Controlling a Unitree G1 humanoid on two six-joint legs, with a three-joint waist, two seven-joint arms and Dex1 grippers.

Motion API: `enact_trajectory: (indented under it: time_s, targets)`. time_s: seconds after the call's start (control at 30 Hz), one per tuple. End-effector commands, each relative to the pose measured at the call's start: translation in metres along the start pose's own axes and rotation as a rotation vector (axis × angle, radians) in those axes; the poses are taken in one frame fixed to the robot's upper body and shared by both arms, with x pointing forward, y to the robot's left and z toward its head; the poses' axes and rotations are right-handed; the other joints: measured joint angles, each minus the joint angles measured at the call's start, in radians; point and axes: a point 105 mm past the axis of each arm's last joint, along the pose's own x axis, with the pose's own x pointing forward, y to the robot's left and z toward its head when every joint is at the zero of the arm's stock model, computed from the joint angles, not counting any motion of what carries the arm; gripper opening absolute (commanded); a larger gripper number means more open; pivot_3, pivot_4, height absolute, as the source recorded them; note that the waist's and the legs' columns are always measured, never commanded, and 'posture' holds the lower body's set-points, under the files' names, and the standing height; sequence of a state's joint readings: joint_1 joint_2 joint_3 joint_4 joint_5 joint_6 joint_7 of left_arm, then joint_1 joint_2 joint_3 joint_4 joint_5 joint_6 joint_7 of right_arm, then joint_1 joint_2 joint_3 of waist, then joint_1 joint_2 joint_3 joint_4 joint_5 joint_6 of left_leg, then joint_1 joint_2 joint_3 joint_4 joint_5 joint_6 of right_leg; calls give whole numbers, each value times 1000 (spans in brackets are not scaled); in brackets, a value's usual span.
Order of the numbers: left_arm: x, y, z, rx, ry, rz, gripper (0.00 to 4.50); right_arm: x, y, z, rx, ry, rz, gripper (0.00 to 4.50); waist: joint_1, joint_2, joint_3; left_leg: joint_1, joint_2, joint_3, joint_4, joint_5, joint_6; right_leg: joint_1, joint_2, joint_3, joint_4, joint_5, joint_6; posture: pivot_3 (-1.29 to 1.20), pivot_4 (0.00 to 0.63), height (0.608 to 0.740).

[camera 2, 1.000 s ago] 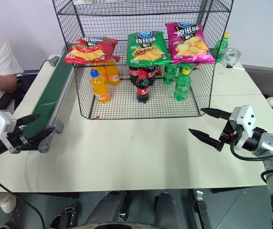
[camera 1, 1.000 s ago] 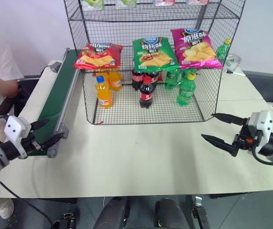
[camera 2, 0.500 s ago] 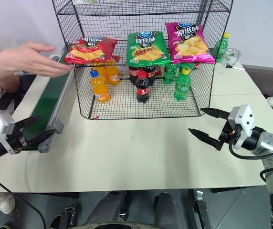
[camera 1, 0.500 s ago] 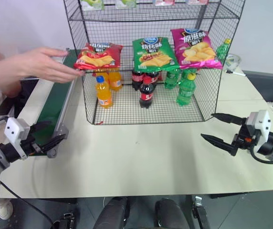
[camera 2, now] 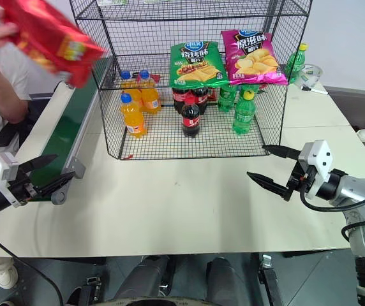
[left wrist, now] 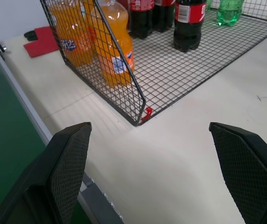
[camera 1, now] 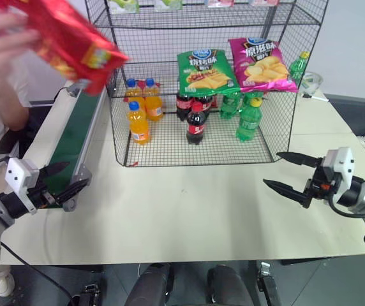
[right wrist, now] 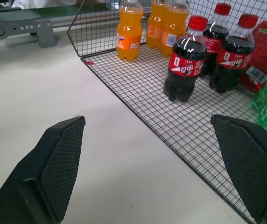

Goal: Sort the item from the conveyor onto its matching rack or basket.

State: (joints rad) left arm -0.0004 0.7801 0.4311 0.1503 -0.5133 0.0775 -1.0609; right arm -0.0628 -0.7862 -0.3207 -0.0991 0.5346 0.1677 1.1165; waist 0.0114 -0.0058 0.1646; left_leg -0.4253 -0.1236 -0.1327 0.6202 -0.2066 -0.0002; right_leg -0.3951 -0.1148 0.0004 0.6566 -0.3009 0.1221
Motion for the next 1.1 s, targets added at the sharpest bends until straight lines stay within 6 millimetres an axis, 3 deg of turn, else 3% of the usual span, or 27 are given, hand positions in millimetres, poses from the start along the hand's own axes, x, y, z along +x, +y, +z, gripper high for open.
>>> enact_trajectory:
  time_s: [0.03,0.47,0.57,0.73,1.1]
  targets:
    - [-4,7,16,48,-36,37,4224,4,0,10,-34,-37,11,4500,0,0,0,0,0,0,0,0,0,0,0,0,0,0,0,0,150,740]
    - [-5,11,7,110,3,130,4224,9,0,11,-39,-40,28,4500,0,0,0,0,0,0,-2,0,0,0,0,0,-1,0,0,0,150,740]
    - [-8,13,8,205,8,138,4224,10,-1,10,-37,-39,31,4500,0,0,0,0,0,0,-2,0,0,0,0,0,-2,0,0,0,150,740]
    - [-10,26,12,232,-2,216,4224,11,-1,11,-40,-40,32,4500,1,0,0,0,0,0,-4,0,0,0,0,0,-2,0,0,0,150,740]
    - [-13,18,11,254,-11,201,4224,17,4,14,-34,-67,58,4500,0,0,0,0,0,0,-5,0,0,0,0,0,-4,2,2,0,150,740]
